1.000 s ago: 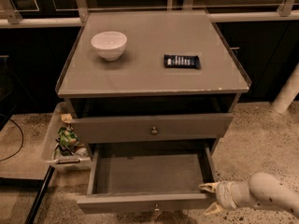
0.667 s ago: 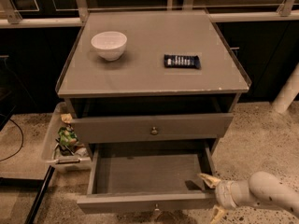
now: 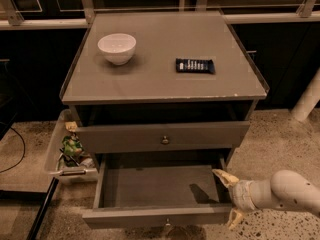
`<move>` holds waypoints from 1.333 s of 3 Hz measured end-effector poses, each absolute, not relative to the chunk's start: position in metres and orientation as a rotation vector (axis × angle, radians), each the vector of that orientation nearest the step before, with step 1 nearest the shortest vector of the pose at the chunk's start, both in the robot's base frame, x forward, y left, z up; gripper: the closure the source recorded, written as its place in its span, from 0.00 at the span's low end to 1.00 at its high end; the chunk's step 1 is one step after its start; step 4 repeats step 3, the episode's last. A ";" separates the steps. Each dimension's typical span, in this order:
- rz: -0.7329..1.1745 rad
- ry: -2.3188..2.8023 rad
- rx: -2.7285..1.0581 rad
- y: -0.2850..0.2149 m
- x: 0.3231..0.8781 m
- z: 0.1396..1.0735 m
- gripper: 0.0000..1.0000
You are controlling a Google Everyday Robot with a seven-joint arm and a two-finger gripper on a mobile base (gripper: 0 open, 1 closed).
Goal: Open middle drawer
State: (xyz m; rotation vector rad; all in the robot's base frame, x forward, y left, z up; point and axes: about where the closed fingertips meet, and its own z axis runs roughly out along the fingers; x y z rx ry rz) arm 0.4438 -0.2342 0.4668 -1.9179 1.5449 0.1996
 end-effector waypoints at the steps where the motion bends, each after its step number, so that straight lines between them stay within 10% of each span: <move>1: 0.134 1.504 -1.964 -0.236 0.458 0.510 0.00; 4: 0.052 1.472 -1.993 -0.241 0.464 0.549 0.00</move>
Offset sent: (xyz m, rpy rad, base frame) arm 0.0269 -0.0168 0.1271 -0.1341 -0.1651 0.0423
